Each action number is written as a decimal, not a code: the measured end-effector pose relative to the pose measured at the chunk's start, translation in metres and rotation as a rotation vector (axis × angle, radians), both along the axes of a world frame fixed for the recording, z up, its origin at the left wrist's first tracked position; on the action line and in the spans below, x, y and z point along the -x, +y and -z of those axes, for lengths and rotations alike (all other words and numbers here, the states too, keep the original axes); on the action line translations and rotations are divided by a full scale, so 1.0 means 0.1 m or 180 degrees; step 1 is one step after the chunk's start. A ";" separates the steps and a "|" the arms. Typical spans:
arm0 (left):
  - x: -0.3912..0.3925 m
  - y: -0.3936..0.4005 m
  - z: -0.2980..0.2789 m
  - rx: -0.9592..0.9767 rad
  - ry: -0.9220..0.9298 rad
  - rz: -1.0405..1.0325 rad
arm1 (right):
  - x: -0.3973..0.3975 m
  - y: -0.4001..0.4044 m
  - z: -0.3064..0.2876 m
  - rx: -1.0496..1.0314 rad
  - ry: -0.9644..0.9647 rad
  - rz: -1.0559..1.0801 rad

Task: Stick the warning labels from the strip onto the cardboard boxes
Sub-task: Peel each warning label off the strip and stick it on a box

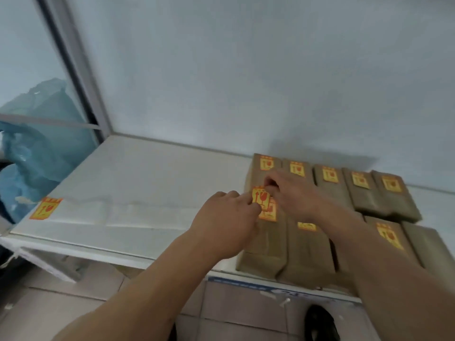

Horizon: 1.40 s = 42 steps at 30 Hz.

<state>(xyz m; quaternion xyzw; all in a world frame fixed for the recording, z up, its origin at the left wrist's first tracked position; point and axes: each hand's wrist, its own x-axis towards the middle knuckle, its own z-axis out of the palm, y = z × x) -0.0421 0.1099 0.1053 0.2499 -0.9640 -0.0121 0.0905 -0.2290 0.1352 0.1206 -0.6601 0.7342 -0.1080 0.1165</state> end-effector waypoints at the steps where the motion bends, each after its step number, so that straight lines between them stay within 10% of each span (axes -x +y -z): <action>1: 0.13 0.08 -0.01 0.0021 0.0007 0.0103 | 0.12 0.13 -0.02 0.0033 -0.0059 0.0104; 23: 2.43 1.47 0.17 -0.0126 0.0264 0.1436 | 2.30 2.34 0.00 0.0571 -0.0867 0.1963; 42: 2.74 1.66 0.63 0.0059 0.0405 0.1843 | 2.68 2.21 0.29 0.0173 -0.1000 0.1710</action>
